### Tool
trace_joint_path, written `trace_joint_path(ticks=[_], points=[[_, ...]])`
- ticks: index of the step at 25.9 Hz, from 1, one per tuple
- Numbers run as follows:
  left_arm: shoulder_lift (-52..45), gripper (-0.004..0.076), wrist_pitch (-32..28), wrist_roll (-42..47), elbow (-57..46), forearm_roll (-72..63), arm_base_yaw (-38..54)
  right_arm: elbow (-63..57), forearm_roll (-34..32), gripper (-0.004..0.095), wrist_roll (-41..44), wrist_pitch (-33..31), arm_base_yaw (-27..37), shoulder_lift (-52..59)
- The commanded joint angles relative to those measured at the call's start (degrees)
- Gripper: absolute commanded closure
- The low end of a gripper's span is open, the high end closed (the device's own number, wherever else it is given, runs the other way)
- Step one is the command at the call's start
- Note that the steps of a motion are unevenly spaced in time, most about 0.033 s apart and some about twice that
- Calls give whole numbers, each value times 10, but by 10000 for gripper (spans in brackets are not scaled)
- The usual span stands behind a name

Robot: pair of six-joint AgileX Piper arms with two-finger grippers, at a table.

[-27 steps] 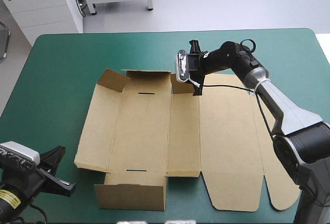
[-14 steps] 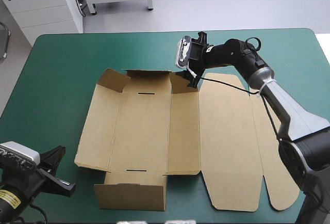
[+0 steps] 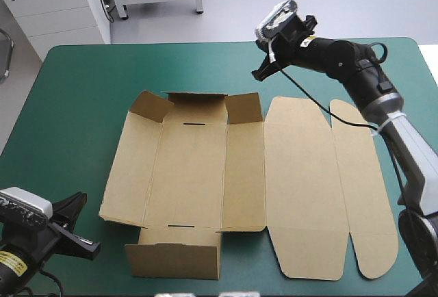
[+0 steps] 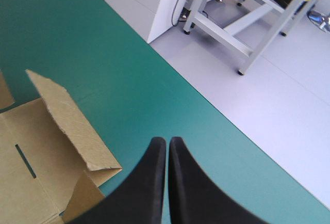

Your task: Fold the box

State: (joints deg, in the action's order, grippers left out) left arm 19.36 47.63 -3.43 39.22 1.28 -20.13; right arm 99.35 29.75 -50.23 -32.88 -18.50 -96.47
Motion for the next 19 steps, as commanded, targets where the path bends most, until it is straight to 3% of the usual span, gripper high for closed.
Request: trace_joint_path(ticks=[1, 9, 14, 17, 19], points=[[6, 731, -43, -1, 18, -1, 0, 20, -36, 918, 122, 4, 37, 46], [6, 731, -42, 11, 18, -13, 0, 19, -177, 923, 347, -193, 131, 66], [8, 731, -43, 11, 18, -13, 0, -9, -229, 922, 378, -298, 171, 72], [9, 731, -43, 11, 18, -13, 0, -94, -235, 922, 378, -278, 188, 114], [9, 731, -43, 12, 18, -13, 0, -188, -234, 922, 381, -226, 194, 172]])
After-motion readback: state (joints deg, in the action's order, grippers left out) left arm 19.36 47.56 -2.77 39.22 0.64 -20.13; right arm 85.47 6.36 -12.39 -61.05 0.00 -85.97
